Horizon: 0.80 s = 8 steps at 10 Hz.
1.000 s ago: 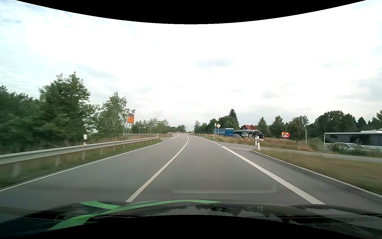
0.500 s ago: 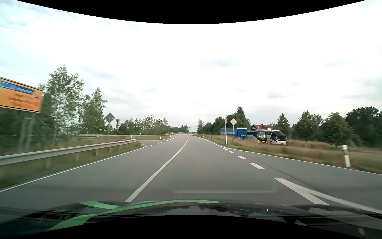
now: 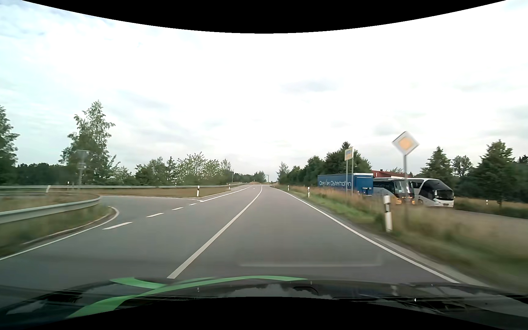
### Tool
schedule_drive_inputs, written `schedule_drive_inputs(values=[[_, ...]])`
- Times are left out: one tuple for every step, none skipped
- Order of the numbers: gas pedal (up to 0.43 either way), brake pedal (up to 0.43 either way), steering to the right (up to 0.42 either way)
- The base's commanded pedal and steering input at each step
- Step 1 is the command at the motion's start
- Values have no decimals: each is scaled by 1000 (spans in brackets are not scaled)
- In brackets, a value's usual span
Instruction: Follow the waypoints while adhering to traffic rules and regulations
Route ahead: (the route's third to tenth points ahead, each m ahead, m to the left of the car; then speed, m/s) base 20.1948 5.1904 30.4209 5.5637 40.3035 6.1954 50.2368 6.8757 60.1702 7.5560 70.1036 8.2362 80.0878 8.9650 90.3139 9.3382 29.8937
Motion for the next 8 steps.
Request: schedule_drive_inputs(values=[[551, 0, -15], [539, 0, -15], [520, 0, -15], [512, 0, -15], [500, 0, -15], [500, 0, -15], [500, 0, -13], [500, 0, -11]])
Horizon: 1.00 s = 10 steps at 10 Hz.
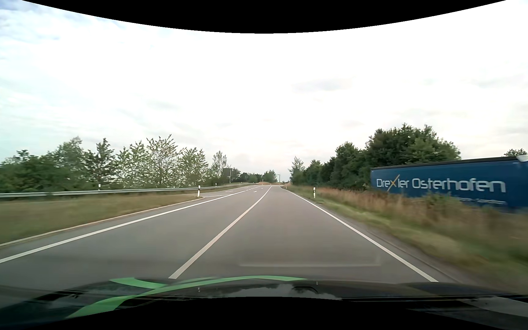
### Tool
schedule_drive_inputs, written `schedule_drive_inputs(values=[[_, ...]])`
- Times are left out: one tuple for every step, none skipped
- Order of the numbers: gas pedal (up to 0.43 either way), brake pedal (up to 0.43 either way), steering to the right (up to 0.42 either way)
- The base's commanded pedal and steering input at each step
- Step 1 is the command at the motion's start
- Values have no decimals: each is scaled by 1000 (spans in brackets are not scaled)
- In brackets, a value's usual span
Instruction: Follow the waypoints while adhering to traffic rules and regulations
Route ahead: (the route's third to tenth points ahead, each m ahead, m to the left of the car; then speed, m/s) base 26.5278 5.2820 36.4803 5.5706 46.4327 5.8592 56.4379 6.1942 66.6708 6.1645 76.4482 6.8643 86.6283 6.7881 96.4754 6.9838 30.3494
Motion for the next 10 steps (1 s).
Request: schedule_drive_inputs(values=[[512, 0, -8], [512, 0, -7], [512, 0, -7], [500, 0, -6], [500, 0, -4], [480, 0, -4], [429, 0, -3], [421, 0, -3], [421, 0, -3], [429, 0, -3]])
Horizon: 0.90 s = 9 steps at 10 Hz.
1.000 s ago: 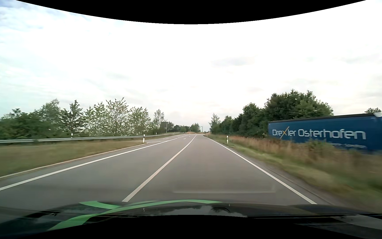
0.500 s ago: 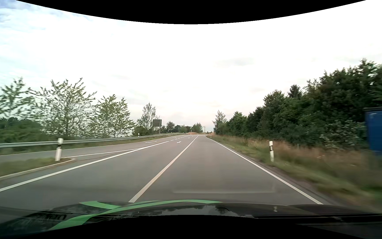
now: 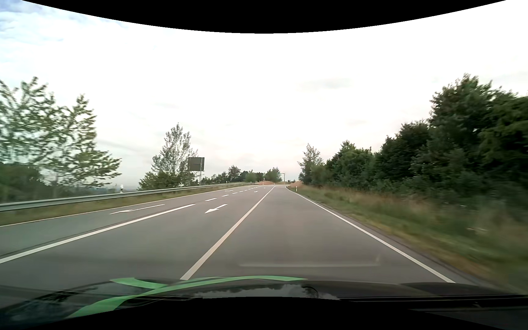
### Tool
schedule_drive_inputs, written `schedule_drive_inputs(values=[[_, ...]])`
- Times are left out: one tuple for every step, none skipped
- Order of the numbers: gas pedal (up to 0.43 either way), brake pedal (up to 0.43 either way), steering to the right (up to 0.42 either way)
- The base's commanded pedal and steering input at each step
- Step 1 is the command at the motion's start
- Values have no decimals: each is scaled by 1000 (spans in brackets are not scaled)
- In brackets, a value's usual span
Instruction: Follow the waypoints while adhering to traffic rules and regulations
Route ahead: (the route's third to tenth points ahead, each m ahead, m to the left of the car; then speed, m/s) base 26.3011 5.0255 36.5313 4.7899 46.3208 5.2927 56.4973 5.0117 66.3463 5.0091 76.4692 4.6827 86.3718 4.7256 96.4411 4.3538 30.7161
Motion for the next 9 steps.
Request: schedule_drive_inputs(values=[[449, 0, -3], [469, 0, -3], [488, 0, -3], [488, 0, -3], [488, 0, -3], [488, 0, -3], [461, 0, -3], [441, 0, -3], [441, 0, -3]])
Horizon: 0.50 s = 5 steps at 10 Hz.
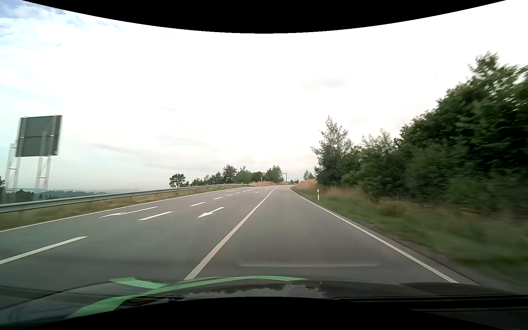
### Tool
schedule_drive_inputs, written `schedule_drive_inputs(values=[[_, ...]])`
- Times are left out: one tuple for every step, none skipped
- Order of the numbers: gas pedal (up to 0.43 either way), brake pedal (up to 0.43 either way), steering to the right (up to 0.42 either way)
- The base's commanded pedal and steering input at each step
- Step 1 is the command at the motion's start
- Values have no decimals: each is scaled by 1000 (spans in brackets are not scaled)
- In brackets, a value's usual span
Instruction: Follow the waypoints while adhering to traffic rules and regulations
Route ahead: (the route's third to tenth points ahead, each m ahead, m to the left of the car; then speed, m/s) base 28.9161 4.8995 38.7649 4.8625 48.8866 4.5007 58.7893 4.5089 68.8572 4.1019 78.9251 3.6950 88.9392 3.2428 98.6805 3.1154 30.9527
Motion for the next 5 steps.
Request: schedule_drive_inputs(values=[[441, 0, -3], [441, 0, -3], [441, 0, -3], [441, 0, -2], [441, 0, -2]])
